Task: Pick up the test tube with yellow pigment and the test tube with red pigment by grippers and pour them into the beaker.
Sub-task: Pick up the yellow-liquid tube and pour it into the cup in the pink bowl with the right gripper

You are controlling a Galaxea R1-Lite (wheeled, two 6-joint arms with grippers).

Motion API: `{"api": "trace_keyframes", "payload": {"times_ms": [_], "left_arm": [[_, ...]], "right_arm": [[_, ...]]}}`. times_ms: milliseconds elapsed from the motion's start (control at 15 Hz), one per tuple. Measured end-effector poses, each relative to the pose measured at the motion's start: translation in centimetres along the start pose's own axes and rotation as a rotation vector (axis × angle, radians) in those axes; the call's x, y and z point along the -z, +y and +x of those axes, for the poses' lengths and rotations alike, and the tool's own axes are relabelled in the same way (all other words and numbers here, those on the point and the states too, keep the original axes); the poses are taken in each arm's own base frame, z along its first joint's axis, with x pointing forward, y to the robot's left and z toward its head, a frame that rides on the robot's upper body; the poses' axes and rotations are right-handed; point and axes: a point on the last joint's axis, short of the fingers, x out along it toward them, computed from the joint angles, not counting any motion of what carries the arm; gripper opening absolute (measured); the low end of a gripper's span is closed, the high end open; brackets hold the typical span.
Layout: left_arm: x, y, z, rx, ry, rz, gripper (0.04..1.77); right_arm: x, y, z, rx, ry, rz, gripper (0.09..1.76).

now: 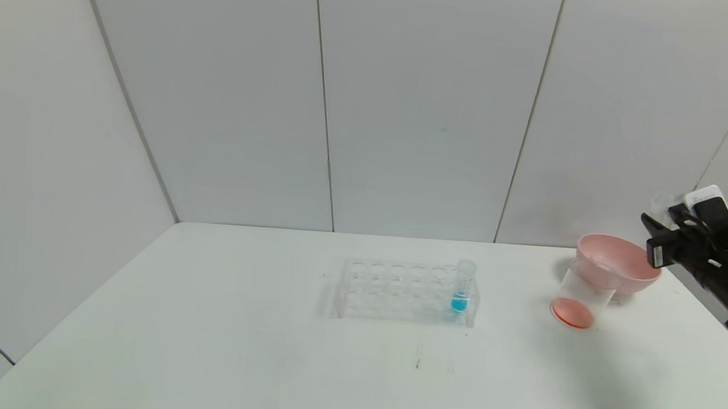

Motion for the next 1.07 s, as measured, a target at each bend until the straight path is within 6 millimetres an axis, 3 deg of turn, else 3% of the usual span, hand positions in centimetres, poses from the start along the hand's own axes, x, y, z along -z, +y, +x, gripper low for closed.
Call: {"api": "trace_keyframes", "payload": {"times_ms": [467,1067], "left_arm": [[0.0,0.0,0.0,0.0,0.0,0.0,1.76],[0.0,0.0,0.0,0.0,0.0,0.0,1.76]], "right_arm": [[2.2,-0.5,-0.5,-0.066,-0.033,-0.285,0.52],[2.2,-0.6,-1.1,-0.198,-0.184,-0.436,0.52]]}}
